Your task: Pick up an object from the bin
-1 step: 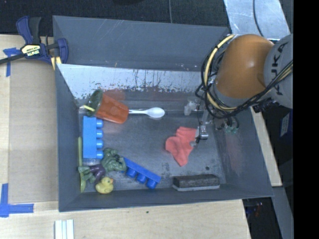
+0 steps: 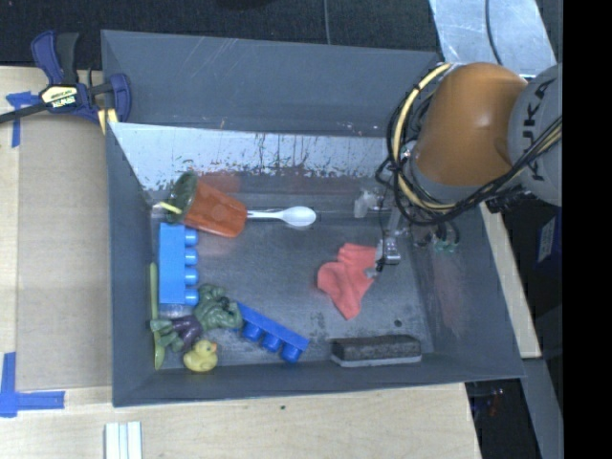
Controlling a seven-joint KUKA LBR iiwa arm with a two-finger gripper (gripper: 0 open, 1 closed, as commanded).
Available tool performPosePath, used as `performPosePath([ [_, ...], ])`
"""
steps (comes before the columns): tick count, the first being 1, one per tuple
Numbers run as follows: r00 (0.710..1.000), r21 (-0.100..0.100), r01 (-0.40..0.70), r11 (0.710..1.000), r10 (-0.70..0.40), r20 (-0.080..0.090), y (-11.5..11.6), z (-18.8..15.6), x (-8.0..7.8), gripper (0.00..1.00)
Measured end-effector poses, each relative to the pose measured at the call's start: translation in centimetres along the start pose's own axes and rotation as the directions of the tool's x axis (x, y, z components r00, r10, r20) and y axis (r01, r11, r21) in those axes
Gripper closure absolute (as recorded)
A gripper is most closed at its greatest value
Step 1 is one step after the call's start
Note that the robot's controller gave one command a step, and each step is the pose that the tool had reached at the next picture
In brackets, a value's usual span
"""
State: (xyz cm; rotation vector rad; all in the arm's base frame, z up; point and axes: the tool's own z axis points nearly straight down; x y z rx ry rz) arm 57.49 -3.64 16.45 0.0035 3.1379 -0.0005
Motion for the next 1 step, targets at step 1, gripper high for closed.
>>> performPosePath([
  [1, 0.994, -0.001, -0.106, 0.994, 0.106, 0.009, 0.16, 3.81, 0.28, 0.0],
])
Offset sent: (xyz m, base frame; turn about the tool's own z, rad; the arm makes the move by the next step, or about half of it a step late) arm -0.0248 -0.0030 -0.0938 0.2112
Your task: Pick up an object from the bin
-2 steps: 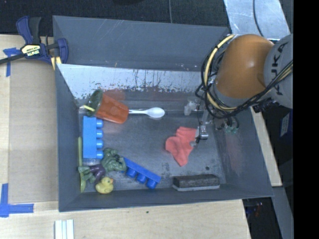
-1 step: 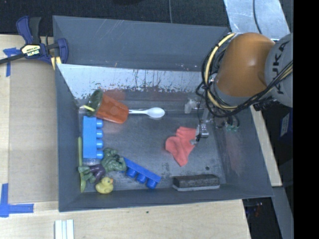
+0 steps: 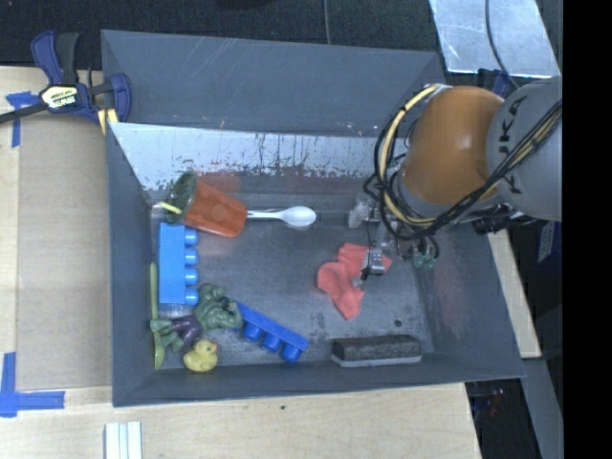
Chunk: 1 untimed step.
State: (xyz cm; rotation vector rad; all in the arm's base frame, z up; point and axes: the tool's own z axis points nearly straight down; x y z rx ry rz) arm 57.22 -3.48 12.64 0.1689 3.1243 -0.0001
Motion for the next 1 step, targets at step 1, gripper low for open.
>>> performPosePath([
  [1, 0.995, 0.001, -0.104, 0.995, 0.104, -0.005, -0.62, 5.33, 1.96, 0.0],
])
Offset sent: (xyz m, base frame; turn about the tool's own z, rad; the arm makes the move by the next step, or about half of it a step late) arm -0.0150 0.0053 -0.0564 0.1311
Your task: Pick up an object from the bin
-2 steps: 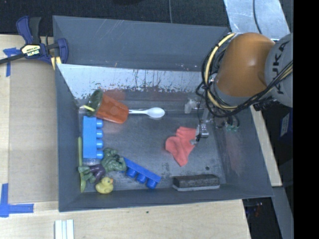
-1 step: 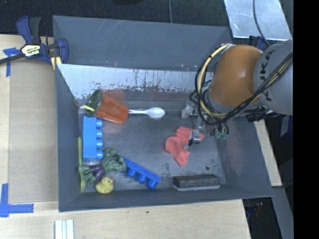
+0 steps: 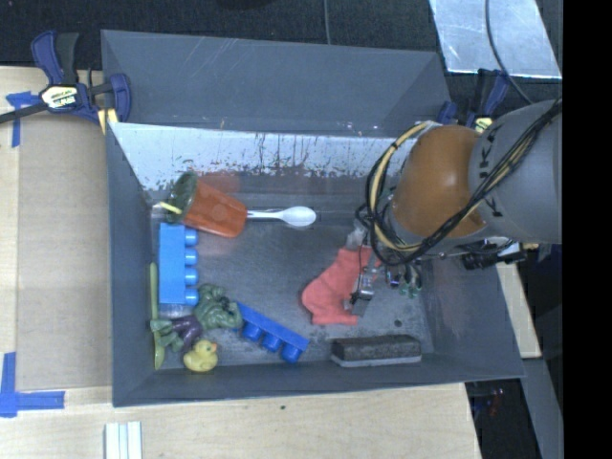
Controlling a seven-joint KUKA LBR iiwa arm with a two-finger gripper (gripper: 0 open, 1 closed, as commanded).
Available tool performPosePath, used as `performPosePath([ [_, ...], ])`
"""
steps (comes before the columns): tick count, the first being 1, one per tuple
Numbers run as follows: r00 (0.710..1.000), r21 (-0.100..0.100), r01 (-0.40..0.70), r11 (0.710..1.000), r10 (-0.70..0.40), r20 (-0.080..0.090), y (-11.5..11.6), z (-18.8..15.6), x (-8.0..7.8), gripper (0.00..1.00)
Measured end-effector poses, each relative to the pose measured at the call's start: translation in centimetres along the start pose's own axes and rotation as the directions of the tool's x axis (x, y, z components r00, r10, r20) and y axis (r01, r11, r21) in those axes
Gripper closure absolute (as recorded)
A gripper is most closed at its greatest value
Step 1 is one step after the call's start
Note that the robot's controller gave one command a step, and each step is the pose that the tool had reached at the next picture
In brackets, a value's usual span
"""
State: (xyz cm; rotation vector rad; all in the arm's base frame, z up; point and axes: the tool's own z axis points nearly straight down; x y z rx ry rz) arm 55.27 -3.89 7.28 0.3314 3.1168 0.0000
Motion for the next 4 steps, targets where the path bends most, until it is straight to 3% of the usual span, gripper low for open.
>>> performPosePath([
  [1, 1.0, -0.002, -0.026, 1.0, 0.026, 0.009, 1.0, 0.1, -0.5, 1.0],
  [2, 1.0, -0.002, -0.026, 1.0, 0.026, 0.009, 1.0, 0.1, -0.5, 1.0],
  [3, 1.0, 0.0, -0.03, 1.0, 0.03, -0.001, -0.1, -5.4, 0.3, 1.0],
  [4, 1.0, 0.0, 0.029, 1.0, -0.029, 0.0, 0.2, -13.0, -0.9, 1.0],
])
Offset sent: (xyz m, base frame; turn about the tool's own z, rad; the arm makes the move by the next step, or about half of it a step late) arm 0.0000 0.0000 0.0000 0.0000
